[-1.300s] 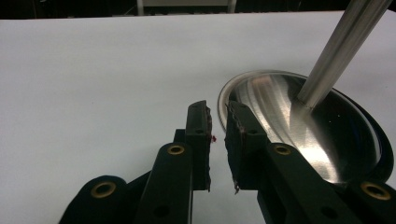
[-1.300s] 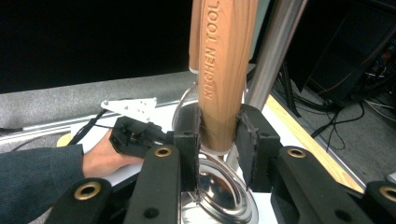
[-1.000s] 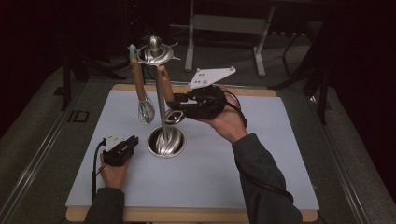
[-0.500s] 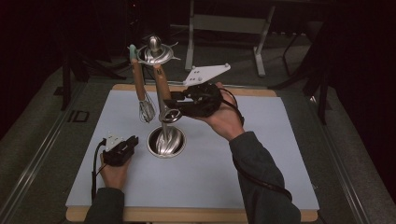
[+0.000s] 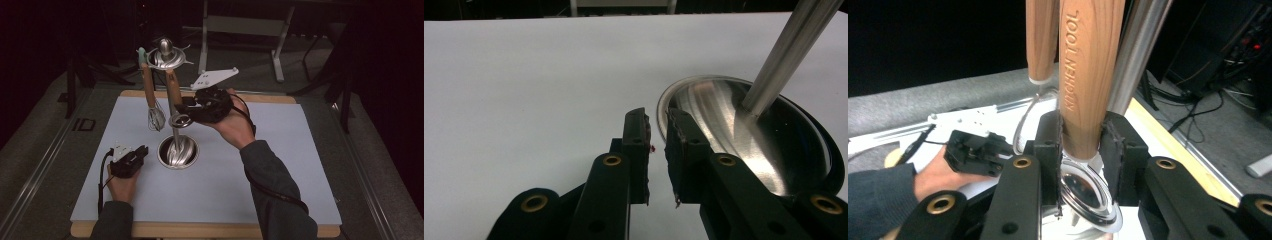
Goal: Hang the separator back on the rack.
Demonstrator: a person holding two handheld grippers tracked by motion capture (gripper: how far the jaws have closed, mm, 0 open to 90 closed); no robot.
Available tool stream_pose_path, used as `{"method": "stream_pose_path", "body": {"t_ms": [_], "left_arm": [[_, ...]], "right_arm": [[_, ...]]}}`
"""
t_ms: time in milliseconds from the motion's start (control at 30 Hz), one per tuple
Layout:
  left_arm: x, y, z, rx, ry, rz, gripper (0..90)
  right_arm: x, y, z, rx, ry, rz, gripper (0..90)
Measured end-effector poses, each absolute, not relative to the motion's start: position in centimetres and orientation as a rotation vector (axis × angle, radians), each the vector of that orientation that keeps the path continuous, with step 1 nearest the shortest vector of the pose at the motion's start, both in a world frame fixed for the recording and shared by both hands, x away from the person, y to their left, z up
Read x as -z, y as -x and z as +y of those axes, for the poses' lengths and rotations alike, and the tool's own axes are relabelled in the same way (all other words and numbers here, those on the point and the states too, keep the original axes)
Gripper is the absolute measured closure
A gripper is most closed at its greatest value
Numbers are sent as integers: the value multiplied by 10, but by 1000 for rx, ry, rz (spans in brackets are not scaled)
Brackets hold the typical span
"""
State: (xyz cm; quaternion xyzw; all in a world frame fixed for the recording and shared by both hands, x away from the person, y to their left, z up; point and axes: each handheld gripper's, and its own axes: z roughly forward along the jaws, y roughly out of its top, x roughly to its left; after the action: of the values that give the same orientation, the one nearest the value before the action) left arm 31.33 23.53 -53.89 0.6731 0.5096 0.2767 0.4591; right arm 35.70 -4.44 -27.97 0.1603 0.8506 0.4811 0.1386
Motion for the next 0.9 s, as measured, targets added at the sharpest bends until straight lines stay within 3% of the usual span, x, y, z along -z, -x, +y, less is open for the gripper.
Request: {"method": "stream_pose_path", "body": {"t_ms": [900], "left_arm": [[539,-313,235,-681,-1655,1256,792]], "right_arm": [[293,-357,-67,-1372,-460,2526,673]]}}
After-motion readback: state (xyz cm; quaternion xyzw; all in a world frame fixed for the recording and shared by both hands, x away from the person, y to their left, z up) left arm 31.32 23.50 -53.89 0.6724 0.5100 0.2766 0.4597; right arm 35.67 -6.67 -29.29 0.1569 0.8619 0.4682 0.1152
